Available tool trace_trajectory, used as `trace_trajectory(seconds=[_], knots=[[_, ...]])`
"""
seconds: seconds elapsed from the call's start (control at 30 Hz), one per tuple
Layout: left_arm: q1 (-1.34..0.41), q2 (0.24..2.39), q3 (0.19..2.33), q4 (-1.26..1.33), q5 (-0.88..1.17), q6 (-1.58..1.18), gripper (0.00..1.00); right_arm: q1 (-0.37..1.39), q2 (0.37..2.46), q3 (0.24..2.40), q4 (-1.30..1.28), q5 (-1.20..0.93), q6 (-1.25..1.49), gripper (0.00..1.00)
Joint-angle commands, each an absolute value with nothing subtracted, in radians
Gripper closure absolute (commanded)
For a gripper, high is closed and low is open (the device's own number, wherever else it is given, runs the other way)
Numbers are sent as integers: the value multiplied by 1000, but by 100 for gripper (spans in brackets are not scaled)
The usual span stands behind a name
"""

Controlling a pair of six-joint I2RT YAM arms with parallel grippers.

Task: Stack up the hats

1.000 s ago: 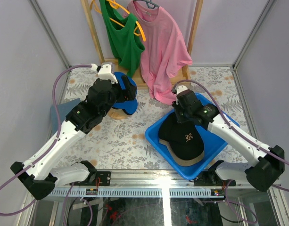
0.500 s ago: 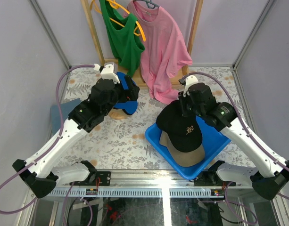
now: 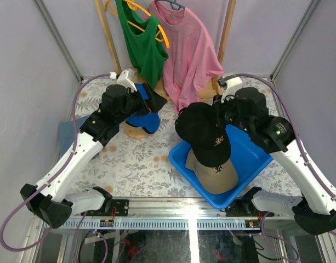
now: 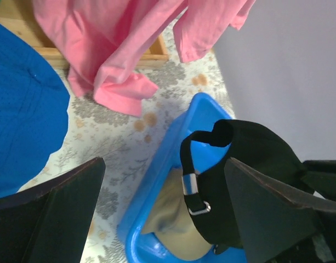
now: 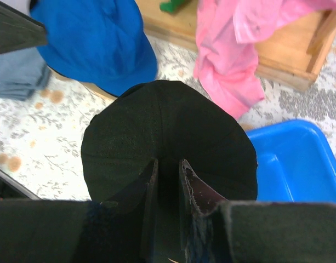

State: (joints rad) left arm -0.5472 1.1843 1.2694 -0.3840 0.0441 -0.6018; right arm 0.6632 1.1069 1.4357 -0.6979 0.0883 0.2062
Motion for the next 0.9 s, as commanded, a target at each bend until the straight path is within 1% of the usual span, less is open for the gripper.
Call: trace_trajectory(seconds=[0.0, 0.2, 0.43, 0.6, 0.73, 0.8, 0.87], knots=[[-443, 1178, 1210, -216, 340, -744, 9, 654, 1088, 1550, -626, 1, 207, 100], [-356, 1206, 1174, -71, 566, -881, 8, 653, 1078, 1556, -533, -113, 225, 100], [-303, 1232, 1106, 156, 737, -1105, 8, 651, 1088, 1534, -409, -228, 268, 100], [-283, 1231, 1069, 264, 797, -1222, 7, 650, 1110, 1539, -328, -262, 285, 100], [-263, 1214, 1011, 410, 813, -1342, 9, 649, 1133, 1535, -285, -290, 297, 100], [-255, 1209, 994, 465, 814, -1387, 11, 647, 1144, 1531, -264, -304, 303, 100], [-244, 1201, 980, 512, 809, -1417, 16, 645, 1157, 1523, -242, -317, 307, 100]])
